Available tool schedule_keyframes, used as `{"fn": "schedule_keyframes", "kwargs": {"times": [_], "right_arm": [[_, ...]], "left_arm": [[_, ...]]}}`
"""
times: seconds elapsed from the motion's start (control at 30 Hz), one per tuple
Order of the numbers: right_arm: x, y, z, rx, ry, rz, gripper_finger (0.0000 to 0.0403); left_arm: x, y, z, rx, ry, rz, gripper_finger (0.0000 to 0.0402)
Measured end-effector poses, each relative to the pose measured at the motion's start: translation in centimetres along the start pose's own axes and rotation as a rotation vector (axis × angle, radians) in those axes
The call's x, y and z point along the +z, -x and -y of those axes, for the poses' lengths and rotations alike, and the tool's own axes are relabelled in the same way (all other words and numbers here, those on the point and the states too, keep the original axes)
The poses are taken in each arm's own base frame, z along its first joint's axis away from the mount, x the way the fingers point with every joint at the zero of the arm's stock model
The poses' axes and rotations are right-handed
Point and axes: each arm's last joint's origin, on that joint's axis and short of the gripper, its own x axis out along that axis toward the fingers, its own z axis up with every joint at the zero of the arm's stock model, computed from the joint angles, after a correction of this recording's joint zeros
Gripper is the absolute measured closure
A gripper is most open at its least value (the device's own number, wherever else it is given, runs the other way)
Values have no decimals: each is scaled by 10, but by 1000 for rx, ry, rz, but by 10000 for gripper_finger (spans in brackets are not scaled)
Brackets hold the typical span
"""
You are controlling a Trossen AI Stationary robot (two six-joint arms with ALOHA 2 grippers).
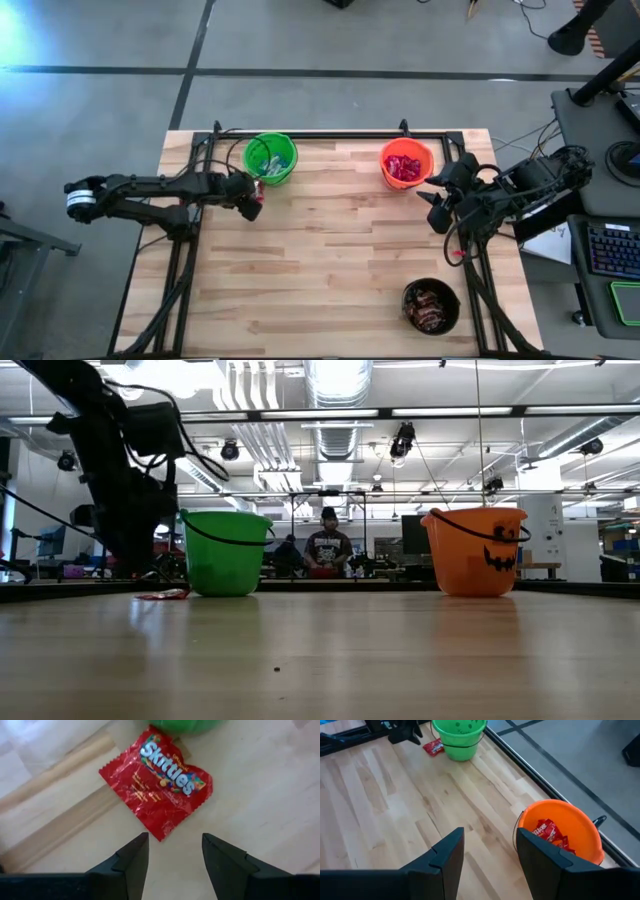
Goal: Sort candy
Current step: Put the red candy into the orange bucket
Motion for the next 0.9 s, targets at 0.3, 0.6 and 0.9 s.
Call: {"fn": "schedule_keyframes", "kwargs": {"times": [0.3,0.6,0.9], "right_arm": [[-1,-1,-2,30,-3,-31,232],[-1,-3,-5,31,-17,-41,232],[-1,-4,-7,45,-49,-64,232]], "left_arm": [[-6,-8,-2,-17,-22,24,254],[-13,-12,-6,0,-36,-1,334],[-14,-12,-7,-1,-63,-1,393]]}}
